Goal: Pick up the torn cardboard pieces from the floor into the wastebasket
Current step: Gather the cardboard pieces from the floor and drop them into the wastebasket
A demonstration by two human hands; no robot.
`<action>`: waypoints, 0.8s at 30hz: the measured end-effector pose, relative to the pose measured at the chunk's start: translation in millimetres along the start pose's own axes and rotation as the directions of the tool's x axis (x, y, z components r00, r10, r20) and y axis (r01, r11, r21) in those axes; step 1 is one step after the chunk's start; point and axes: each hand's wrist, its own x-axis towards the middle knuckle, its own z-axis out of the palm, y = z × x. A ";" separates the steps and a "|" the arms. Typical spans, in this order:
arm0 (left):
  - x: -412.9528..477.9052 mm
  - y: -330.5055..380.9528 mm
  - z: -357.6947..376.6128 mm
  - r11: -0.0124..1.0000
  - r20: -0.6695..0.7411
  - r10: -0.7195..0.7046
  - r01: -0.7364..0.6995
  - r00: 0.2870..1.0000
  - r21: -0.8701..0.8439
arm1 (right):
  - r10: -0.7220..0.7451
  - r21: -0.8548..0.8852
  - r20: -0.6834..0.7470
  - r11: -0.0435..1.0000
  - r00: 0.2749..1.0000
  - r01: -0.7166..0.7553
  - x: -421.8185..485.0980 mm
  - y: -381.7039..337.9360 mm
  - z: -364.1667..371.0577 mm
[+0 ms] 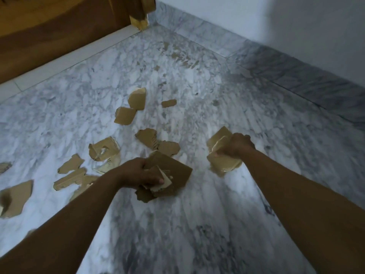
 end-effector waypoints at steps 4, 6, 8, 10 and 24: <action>8.4 -0.6 7.2 0.998 -0.011 0.016 -0.015 1.000 0.061 | 0.111 0.104 0.045 0.988 0.993 -0.116 0.3 -0.2 -0.1; 13.4 -1.2 2.9 0.995 -0.017 0.016 -0.015 1.000 0.096 | 0.130 0.136 0.034 0.982 0.991 -0.134 -0.7 2.3 1.8; 20.3 1.2 -6.6 0.986 -0.039 0.046 -0.039 0.998 0.160 | 0.133 0.198 0.027 0.971 0.991 -0.136 -0.9 7.2 5.5; 31.1 5.7 -19.4 0.963 -0.073 0.113 -0.092 0.991 0.252 | 0.134 0.261 0.033 0.955 0.990 -0.138 -1.3 14.8 12.3; 107.4 22.4 -12.6 0.910 -0.268 0.017 0.096 0.963 0.404 | 0.075 0.200 -0.009 0.977 0.997 -0.071 1.6 5.4 13.5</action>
